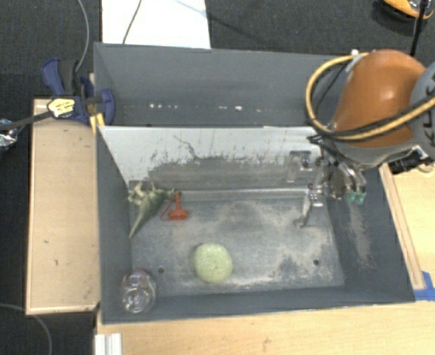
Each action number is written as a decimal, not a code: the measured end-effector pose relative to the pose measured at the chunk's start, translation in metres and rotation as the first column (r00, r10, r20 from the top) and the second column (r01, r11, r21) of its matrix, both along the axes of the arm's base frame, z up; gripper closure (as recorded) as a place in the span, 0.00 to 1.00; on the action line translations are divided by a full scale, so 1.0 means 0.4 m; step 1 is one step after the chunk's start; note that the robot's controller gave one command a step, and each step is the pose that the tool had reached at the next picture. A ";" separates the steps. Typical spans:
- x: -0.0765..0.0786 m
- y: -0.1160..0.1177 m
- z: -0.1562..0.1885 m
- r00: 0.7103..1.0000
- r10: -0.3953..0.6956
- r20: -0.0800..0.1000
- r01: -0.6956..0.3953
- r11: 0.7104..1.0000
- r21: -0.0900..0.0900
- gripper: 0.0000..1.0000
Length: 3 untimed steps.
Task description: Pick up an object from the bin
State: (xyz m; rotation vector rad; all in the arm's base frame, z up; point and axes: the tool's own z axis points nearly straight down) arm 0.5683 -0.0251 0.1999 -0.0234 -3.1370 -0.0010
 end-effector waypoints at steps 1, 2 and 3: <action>0.003 0.000 0.012 1.000 0.001 0.008 -0.001 1.000 -0.001 0.00; -0.033 0.007 -0.037 0.997 0.074 0.015 -0.074 0.997 -0.002 0.00; -0.081 -0.007 -0.183 0.979 0.204 0.013 -0.204 0.979 -0.002 0.00</action>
Offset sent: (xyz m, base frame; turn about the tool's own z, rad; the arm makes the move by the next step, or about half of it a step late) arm -0.0859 0.0154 -0.1137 -0.3303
